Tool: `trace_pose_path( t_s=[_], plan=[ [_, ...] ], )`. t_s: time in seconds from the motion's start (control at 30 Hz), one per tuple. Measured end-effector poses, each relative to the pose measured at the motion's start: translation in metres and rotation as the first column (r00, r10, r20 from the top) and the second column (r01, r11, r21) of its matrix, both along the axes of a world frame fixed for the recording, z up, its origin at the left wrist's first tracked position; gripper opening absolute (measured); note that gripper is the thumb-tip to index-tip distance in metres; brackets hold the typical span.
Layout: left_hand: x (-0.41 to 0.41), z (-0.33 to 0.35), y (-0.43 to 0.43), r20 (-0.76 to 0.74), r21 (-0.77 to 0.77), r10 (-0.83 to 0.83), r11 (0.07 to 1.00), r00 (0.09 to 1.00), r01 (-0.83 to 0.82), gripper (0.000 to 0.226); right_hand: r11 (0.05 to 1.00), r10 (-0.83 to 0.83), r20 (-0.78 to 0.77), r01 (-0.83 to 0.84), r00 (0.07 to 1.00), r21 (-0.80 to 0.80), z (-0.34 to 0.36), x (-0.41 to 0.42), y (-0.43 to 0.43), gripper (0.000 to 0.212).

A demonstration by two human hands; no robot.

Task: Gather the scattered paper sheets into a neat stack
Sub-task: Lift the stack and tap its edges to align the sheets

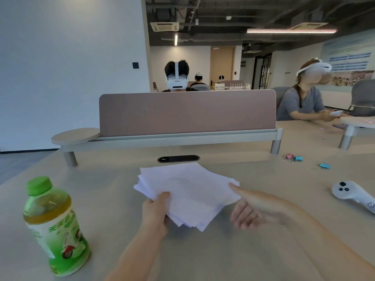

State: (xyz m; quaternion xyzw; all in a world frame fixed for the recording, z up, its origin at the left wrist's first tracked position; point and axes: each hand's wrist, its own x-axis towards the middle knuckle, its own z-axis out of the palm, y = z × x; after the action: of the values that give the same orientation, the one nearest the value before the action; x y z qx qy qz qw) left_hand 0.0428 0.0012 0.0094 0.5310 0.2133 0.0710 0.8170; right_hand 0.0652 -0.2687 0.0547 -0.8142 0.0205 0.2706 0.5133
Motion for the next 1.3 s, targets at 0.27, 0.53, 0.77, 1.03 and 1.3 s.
trace_pose_path(
  t_s=[0.27, 0.53, 0.77, 1.03, 1.3],
  plan=[
    [-0.036, 0.013, -0.024, 0.082, -0.215, -0.157, 0.962, 0.984, 0.171, 0.010, 0.728, -0.341, -0.191, 0.386, 0.921, 0.566, -0.043, 0.014, 0.038, 0.026],
    [0.002, 0.012, 0.061, -0.101, -0.062, -0.424, 0.905, 0.900, 0.420, 0.039, 0.838, -0.390, -0.040, 0.373, 0.920, 0.399, -0.037, 0.015, 0.006, 0.014],
    [0.021, 0.021, 0.011, -0.245, 0.274, -0.487, 0.795, 0.838, 0.542, 0.036, 0.793, -0.455, -0.013, 0.412, 0.890, 0.448, -0.032, 0.020, 0.008, 0.033],
    [0.019, 0.058, 0.002, 0.244, 0.337, -0.416, 0.883, 0.876, 0.325, 0.042, 0.815, -0.451, 0.510, 0.105, 0.732, 0.570, 0.017, 0.011, 0.009, 0.034],
    [0.006, 0.054, -0.041, 0.489, 0.419, -0.110, 0.900, 0.865, -0.123, 0.019, 0.862, -0.488, 0.757, 0.104, 0.434, 0.496, 0.012, -0.020, 0.045, 0.042]
  ],
)
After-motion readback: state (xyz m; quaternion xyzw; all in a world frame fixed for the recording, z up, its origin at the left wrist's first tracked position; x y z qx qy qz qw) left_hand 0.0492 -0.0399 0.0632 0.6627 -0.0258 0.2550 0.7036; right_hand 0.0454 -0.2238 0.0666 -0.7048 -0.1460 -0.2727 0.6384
